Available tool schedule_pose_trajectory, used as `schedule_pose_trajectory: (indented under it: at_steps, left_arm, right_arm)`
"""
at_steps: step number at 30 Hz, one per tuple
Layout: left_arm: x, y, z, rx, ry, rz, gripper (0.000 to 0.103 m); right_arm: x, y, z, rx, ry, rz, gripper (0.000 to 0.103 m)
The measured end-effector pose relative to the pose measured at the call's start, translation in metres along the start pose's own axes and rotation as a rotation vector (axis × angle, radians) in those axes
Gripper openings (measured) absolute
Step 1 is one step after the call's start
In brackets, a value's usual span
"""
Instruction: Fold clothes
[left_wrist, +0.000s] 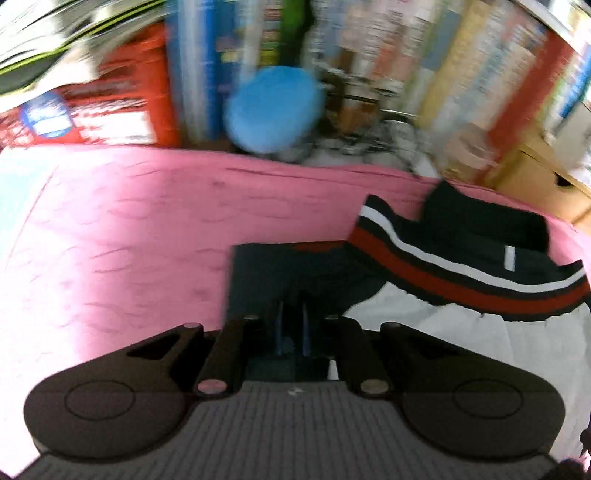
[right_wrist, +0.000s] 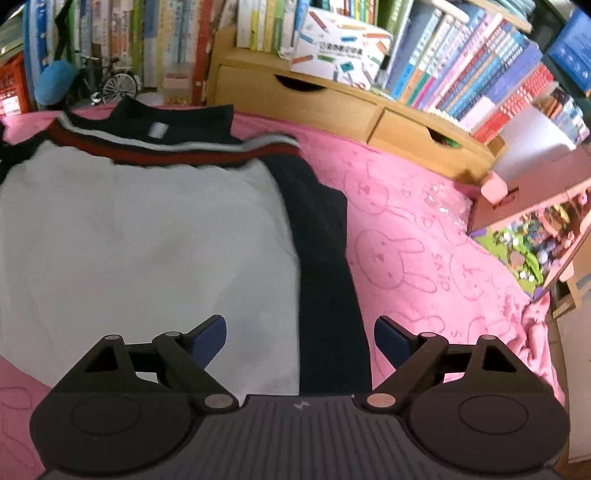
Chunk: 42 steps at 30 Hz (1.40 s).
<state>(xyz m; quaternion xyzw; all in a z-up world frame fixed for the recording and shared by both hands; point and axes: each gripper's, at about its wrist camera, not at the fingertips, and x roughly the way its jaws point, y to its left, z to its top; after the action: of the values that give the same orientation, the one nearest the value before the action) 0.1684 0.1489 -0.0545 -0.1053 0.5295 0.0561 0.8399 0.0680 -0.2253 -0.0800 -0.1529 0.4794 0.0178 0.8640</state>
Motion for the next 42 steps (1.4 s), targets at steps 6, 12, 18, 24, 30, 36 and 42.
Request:
schedule_pose_trajectory:
  at_steps: [6,12,18,24,30,36,42]
  left_arm:
    - [-0.035,0.026,-0.009,-0.056,-0.013,-0.004,0.075]
    - [-0.051,0.016,-0.074,0.103,0.055,0.098,0.079]
    - [-0.064,0.043,-0.109,-0.002,0.078,0.230,0.075]
    - [-0.101,-0.003,-0.117,0.166,-0.052,0.106,0.082]
    - [-0.082,-0.071,-0.137,0.358,-0.012,0.066,0.087]
    - [-0.054,-0.099,-0.150,0.437,0.120,0.112,0.092]
    - [-0.038,-0.046,-0.165,0.225,0.239,0.131,0.103]
  right_arm:
    - [0.008,-0.005,-0.001,0.037,0.018,0.010,0.088]
    - [0.037,-0.019,-0.013,0.104,0.161,0.058,0.062]
    - [0.029,-0.074,-0.047,0.295,0.197,-0.087,0.073]
    - [0.000,-0.057,-0.054,0.186,0.078,0.016,0.078]
    - [-0.018,0.024,-0.035,-0.019,-0.031,0.241,0.077]
    - [-0.010,0.083,-0.003,-0.162,-0.053,0.367,0.080]
    - [0.036,0.055,-0.024,-0.033,0.110,0.242,0.088]
